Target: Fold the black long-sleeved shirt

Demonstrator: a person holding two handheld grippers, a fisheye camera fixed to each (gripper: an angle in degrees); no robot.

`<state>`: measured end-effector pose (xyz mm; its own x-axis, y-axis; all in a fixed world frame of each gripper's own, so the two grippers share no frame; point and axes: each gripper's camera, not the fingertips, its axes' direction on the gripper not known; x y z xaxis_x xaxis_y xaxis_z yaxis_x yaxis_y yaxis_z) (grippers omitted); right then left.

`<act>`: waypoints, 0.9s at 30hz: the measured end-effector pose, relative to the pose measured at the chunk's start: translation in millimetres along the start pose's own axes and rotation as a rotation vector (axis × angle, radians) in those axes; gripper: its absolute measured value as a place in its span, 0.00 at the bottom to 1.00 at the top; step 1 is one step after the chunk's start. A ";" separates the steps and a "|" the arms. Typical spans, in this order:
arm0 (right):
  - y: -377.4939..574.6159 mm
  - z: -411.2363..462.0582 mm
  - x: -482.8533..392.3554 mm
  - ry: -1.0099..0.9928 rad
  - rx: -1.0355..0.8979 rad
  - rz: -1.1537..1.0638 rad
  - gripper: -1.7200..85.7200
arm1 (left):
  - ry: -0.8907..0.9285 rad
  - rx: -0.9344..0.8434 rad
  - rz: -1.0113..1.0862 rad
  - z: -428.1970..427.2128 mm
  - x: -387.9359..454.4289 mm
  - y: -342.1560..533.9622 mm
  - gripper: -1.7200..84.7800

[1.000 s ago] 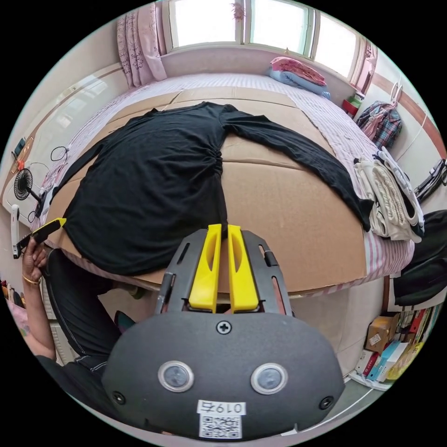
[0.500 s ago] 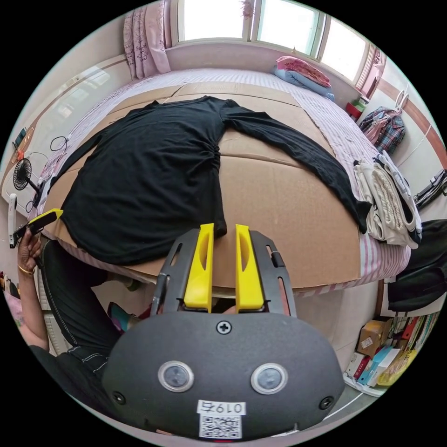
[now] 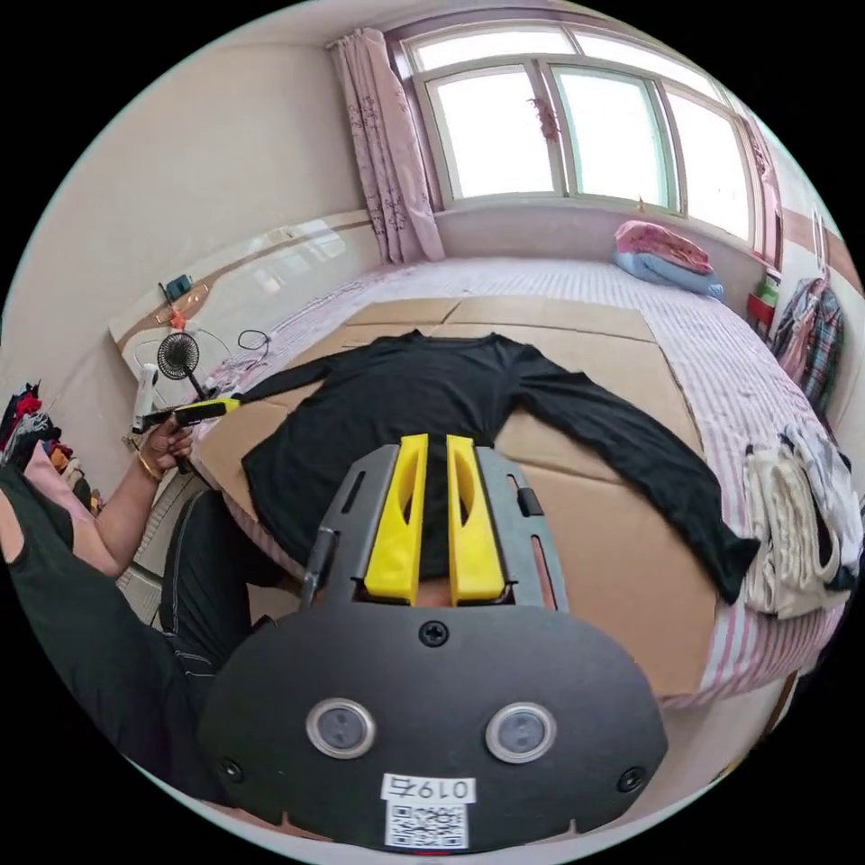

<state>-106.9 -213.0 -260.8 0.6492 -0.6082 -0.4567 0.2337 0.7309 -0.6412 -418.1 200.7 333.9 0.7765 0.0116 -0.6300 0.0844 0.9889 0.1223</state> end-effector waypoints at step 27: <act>-442.8 280.5 189.0 -0.061 -0.493 -0.319 0.11 | 0.240 -0.331 0.432 493.2 16.4 -357.1 0.10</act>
<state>115.4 -564.8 109.8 0.6458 -0.7449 -0.1675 0.0696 0.2759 -0.9587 -127.6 -225.4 658.1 0.5311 0.4188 -0.7366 -0.4374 0.8800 0.1850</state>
